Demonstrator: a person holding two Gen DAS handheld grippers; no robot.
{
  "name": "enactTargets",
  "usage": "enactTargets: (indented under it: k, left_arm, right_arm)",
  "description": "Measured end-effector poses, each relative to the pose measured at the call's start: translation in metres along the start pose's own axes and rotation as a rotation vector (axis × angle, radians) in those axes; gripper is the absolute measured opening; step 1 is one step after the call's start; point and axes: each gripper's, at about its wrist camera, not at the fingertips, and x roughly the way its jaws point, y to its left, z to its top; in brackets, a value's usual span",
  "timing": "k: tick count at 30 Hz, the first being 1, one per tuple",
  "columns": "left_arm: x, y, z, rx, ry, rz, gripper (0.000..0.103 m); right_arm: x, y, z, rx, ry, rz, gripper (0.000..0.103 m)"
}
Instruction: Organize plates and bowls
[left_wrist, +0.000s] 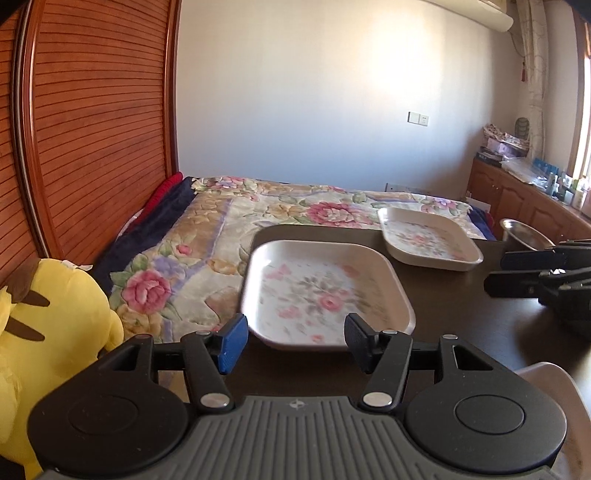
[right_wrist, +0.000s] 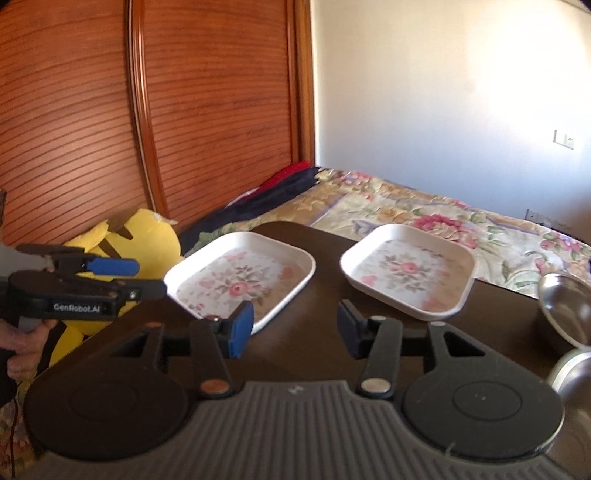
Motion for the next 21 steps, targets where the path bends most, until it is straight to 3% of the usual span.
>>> enactTargets:
  k: [13, 21]
  left_arm:
    - [0.047, 0.035, 0.014, -0.031, 0.028, -0.014, 0.060]
    - [0.068, 0.039, 0.015, -0.029, 0.051, -0.031, 0.039]
  right_arm:
    - [0.062, 0.005, 0.017, 0.026, 0.103, 0.023, 0.051]
    - [0.085, 0.000, 0.017, 0.062, 0.158, 0.031, 0.046]
